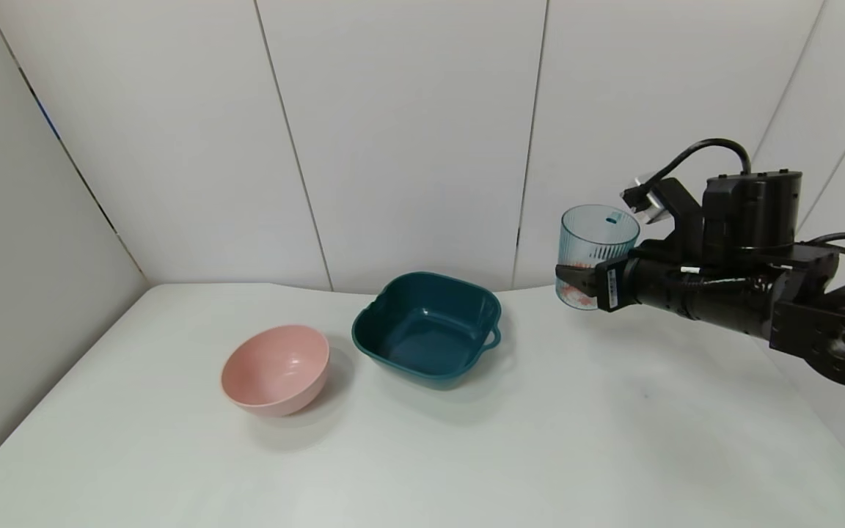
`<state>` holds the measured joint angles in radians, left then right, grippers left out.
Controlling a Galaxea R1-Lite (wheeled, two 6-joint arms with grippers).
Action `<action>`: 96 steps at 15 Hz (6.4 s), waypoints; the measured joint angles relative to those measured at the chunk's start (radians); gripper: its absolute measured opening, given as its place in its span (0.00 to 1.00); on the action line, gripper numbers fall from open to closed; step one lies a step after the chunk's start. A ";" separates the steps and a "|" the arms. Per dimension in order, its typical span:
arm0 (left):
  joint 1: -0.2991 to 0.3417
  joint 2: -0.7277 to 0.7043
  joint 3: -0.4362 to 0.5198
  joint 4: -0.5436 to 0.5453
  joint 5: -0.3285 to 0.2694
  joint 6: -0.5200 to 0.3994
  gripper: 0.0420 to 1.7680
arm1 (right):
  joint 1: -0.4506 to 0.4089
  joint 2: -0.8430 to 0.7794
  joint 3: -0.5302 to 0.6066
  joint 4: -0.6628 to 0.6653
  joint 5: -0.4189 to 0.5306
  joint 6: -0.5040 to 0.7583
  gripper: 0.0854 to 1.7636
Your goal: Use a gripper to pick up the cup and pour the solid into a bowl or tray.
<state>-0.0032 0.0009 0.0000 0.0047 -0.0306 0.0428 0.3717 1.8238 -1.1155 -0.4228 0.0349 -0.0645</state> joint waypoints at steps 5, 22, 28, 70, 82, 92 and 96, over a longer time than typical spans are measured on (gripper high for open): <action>0.000 0.000 0.000 0.000 0.000 0.000 0.97 | 0.024 0.072 -0.207 0.133 -0.020 -0.041 0.74; 0.000 0.000 0.000 0.000 0.000 0.000 0.97 | 0.201 0.286 -0.636 0.506 -0.233 -0.253 0.74; 0.000 0.000 0.000 0.000 0.000 0.000 0.97 | 0.235 0.391 -0.731 0.516 -0.380 -0.355 0.74; 0.000 0.000 0.000 0.000 0.000 0.000 0.97 | 0.355 0.592 -0.869 0.483 -1.037 -1.201 0.74; 0.000 0.000 0.000 0.000 0.000 0.000 0.97 | 0.373 0.614 -0.863 0.471 -1.082 -1.337 0.74; 0.000 0.000 0.000 0.000 0.000 0.000 0.97 | 0.401 0.656 -0.865 0.231 -1.119 -1.613 0.74; 0.000 0.000 0.000 0.000 0.000 0.000 0.97 | 0.401 0.683 -0.863 0.124 -1.118 -1.711 0.74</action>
<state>-0.0032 0.0009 0.0000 0.0047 -0.0302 0.0423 0.7726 2.5064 -1.9787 -0.2991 -1.0834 -1.7760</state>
